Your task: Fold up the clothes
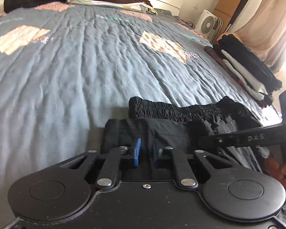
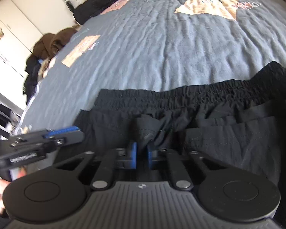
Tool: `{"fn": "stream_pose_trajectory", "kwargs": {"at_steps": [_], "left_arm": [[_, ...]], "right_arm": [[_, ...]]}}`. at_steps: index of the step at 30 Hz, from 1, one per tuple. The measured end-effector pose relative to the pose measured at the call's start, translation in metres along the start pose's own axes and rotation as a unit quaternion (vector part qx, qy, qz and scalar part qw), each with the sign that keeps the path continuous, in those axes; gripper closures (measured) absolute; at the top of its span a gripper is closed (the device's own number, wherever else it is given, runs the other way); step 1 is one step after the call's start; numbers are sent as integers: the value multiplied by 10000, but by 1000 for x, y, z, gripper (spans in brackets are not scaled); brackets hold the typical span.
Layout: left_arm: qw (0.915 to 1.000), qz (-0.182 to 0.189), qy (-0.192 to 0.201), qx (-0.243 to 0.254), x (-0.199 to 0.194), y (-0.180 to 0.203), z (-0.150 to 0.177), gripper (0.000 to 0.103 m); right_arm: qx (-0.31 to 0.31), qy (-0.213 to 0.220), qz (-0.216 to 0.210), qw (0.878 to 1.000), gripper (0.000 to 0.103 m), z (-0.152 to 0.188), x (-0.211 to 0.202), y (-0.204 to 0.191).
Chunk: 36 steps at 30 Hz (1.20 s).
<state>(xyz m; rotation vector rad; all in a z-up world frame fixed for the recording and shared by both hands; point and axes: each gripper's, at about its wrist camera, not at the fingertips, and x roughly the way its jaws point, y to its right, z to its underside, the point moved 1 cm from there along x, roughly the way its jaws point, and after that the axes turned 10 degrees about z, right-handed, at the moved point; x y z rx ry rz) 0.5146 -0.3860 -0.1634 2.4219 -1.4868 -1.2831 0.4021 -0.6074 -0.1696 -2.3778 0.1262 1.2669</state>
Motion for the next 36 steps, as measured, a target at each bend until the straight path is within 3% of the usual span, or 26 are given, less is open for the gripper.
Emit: {"fn": "stream_pose_trajectory", "kwargs": {"at_steps": [3,4,6,7,8,10,13,15,16,17,19,22,27,31,36], "left_arm": [[9997,-135,30,178,-4,3,-3,92],[9995,-195,46,253,-7,4,-4,88],[9981,-443,51,431,-11,2,-7,46],[9970,-560,142,524,-14,1,-7,16],[9966,-579,226,545,-15,-2,-8,14],[9977,-489,225,424,-14,-10,-12,14],[9992,-373,-150,40,4,-24,-14,17],[9982,-453,-396,-68,18,-31,-11,26],[9983,-454,-377,-28,21,-31,-8,42],[9989,-351,-319,-55,20,-32,-6,69],[9995,-107,-204,-210,16,-34,-5,91],[9998,-181,15,-29,6,-25,-9,98],[9990,-23,310,318,-10,-4,-24,100],[9974,120,465,529,-10,13,-38,100],[9977,-2,267,624,21,16,-47,100]], "right_arm": [[-27,19,-32,10000,99,-2,-3,-2],[-81,4,-47,10000,97,-3,-5,-3],[-257,-16,62,9996,91,-3,-6,-6],[-416,-11,196,9989,84,-3,-7,-9],[-576,-7,329,9978,77,-3,-8,-12],[-724,-35,473,9962,44,-3,-4,-14],[-752,-68,486,9960,41,-2,3,-14],[-680,-47,441,9967,41,-2,6,-12],[-632,-10,436,9970,45,-1,8,-10],[-583,27,431,9974,50,-1,9,-9],[-398,68,380,9985,86,-2,8,-4],[-183,118,176,9996,98,-3,3,1],[-151,470,-69,9988,101,-8,-18,-6],[-91,702,-21,9975,101,-21,-29,-2],[13,871,148,9961,101,-38,-32,8]]}}
